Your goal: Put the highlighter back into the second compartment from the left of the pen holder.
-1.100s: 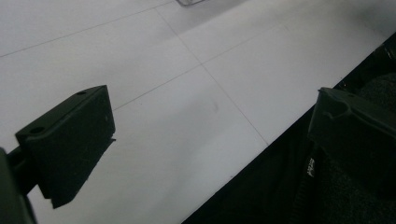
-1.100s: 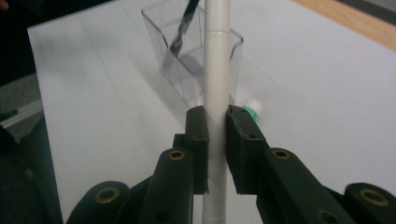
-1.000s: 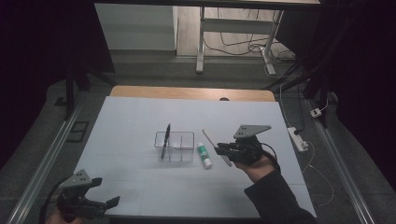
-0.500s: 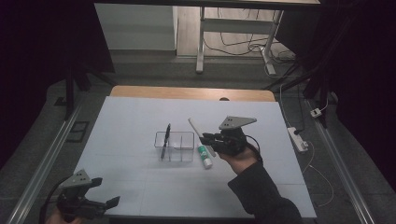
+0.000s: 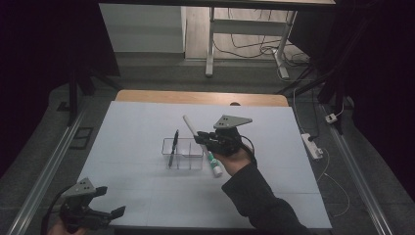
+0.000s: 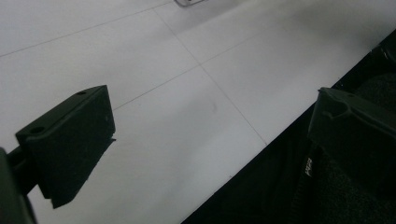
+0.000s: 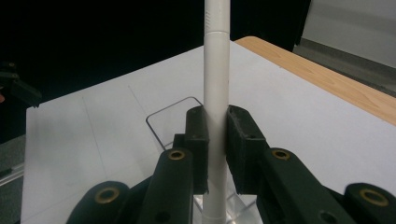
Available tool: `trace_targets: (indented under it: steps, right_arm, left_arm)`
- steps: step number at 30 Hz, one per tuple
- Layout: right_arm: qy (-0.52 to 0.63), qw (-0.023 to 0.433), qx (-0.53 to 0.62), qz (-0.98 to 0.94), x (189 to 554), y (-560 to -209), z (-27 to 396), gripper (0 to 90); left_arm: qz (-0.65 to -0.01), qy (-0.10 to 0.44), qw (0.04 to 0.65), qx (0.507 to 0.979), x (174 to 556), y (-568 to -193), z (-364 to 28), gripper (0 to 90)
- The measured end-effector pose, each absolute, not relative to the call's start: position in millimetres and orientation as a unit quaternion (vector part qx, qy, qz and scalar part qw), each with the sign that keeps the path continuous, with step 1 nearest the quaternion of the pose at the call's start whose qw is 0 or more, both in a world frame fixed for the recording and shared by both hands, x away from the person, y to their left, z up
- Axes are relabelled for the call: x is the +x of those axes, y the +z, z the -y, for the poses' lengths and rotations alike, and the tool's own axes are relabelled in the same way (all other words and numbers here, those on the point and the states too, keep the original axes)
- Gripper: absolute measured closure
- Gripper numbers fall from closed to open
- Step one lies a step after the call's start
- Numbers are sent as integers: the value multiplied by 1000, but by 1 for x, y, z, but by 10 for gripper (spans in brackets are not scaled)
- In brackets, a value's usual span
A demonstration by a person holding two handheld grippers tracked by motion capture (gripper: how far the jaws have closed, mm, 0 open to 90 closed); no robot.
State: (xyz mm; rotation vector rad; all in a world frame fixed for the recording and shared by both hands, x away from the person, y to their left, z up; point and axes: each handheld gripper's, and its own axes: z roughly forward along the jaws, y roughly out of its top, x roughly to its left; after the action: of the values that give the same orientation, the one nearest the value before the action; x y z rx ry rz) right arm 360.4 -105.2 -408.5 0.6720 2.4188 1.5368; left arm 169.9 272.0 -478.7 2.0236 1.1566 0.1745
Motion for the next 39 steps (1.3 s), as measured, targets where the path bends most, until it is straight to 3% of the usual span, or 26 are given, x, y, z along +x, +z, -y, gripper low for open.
trace_targets:
  steps: [25, 39]
  right_arm:
    - [539, 102, 213, -809, 377, -431, 49, 791]
    - [533, 107, 213, -812, 378, -450, 40, 790]
  left_arm:
    - [-464, 76, 389, 792, 169, -478, -274, 0]
    - [-463, 75, 386, 794, 169, -479, -273, 0]
